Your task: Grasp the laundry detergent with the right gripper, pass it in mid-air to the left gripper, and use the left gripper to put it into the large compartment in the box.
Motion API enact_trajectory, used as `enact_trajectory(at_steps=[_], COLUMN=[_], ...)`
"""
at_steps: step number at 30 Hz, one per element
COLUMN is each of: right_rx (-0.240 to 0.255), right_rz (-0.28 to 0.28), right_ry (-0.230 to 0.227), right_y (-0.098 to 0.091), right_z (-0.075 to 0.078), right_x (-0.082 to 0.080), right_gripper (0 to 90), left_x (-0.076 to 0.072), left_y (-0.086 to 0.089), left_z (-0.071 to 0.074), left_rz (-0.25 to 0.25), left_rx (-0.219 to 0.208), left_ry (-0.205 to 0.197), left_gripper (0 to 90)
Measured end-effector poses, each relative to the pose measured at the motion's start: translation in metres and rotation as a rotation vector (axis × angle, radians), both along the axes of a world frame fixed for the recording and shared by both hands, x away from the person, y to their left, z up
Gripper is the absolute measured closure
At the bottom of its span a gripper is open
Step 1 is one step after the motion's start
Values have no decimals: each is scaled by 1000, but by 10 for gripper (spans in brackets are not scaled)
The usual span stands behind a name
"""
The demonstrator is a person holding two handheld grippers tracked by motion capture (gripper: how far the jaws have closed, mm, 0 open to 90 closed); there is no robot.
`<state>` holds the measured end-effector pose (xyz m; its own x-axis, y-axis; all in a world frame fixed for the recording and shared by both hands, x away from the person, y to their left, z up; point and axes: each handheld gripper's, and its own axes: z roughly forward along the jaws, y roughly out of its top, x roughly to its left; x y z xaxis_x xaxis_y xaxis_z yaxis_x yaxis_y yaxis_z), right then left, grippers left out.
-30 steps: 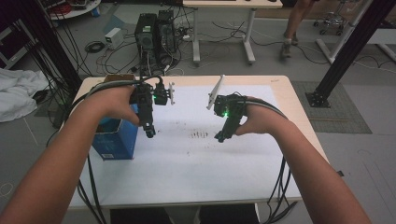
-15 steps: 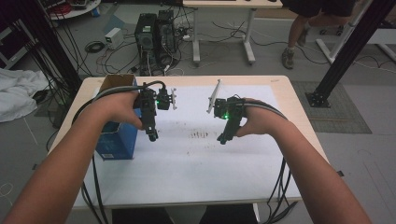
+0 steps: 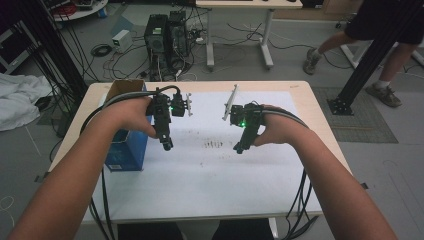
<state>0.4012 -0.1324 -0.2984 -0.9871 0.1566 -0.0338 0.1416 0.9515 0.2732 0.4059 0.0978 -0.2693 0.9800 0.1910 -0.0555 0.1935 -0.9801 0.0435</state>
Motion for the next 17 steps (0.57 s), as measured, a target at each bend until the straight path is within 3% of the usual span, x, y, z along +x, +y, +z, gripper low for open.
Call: enact_trajectory(at_steps=[17], right_rx=[5], right_rz=[-13], right_ry=[-4], right_y=[-4], right_z=[-1], right_x=[1], right_gripper=[120], left_x=[3], left_y=[-3], left_z=[-3], left_rz=[-5], left_rx=[2], left_ry=[-3], left_gripper=[70])
